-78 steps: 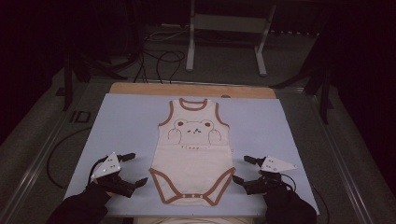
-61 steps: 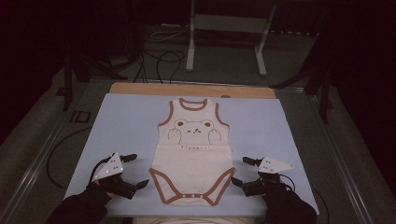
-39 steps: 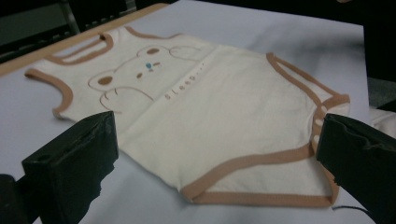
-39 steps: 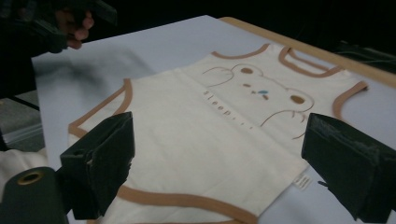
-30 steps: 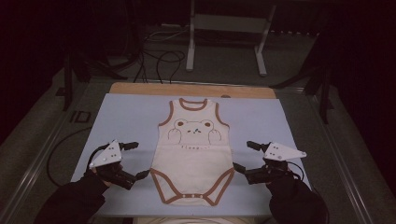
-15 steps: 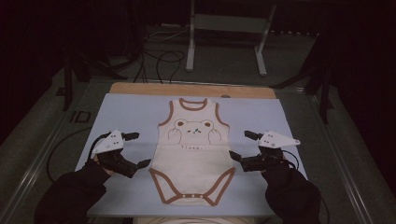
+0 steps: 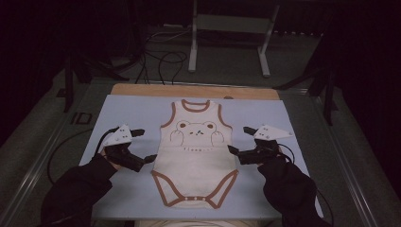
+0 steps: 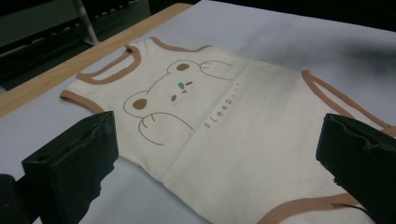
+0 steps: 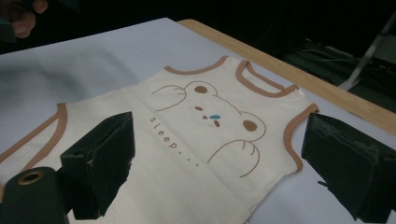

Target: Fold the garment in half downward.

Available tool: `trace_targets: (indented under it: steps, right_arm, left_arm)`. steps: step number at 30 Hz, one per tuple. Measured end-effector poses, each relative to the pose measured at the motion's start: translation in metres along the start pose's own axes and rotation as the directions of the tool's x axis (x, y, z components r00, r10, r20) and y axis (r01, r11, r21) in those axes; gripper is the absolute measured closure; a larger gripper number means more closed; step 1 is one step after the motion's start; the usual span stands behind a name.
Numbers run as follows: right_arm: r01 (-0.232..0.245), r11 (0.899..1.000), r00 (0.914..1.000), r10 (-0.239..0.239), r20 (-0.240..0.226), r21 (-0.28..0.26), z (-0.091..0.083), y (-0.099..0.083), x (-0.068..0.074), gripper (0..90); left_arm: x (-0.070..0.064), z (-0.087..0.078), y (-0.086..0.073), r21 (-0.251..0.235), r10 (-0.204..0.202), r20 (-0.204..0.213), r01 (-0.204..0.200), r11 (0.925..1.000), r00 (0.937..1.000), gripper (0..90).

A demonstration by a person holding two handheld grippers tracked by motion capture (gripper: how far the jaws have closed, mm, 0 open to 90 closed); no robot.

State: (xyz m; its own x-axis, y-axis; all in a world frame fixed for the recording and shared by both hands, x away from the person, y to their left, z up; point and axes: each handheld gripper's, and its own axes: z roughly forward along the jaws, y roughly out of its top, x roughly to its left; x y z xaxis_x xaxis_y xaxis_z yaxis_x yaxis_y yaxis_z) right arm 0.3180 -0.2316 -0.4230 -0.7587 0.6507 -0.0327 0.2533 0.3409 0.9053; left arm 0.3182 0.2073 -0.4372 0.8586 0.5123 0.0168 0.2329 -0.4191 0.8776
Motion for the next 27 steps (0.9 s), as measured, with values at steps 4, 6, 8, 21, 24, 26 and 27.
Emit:
trace_targets:
  steps: [4,6,8,21,24,26,27]
  right_arm:
    - [-0.011,1.000,0.9999,0.011,0.005,0.021,0.008,-0.005,-0.004,9.7]
    - [-0.016,0.999,0.9998,0.016,0.008,0.030,0.011,-0.007,-0.005,9.8]
    - [-0.015,0.999,0.9998,0.015,0.009,0.045,0.014,-0.010,-0.007,9.7]
    - [-0.044,0.992,0.9990,0.045,-0.002,0.120,0.031,-0.029,-0.015,9.7]
    - [-0.056,0.990,0.9983,0.058,-0.009,0.130,0.036,-0.034,-0.017,9.7]
    - [-0.065,0.988,0.9976,0.068,-0.014,0.143,0.040,-0.039,-0.018,9.7]
    - [-0.067,0.986,0.9974,0.071,-0.017,0.152,0.043,-0.041,-0.018,9.7]
  left_arm:
    - [0.003,0.005,0.000,0.008,0.000,0.003,0.000,1.0000,1.0000,0.0]
    - [0.005,0.008,-0.001,0.015,-0.005,0.003,0.005,0.9999,1.0000,0.0]
    - [0.007,0.011,-0.002,0.025,-0.012,-0.002,0.012,0.9996,0.9999,0.0]
    - [0.021,0.034,-0.015,0.103,-0.063,0.013,0.061,0.9928,0.9979,0.0]
    - [0.023,0.041,-0.017,0.119,-0.080,0.014,0.077,0.9899,0.9967,0.0]
    - [0.023,0.046,-0.018,0.136,-0.081,0.009,0.079,0.9876,0.9967,0.0]
    - [0.024,0.049,-0.019,0.143,-0.081,0.010,0.079,0.9865,0.9966,0.0]
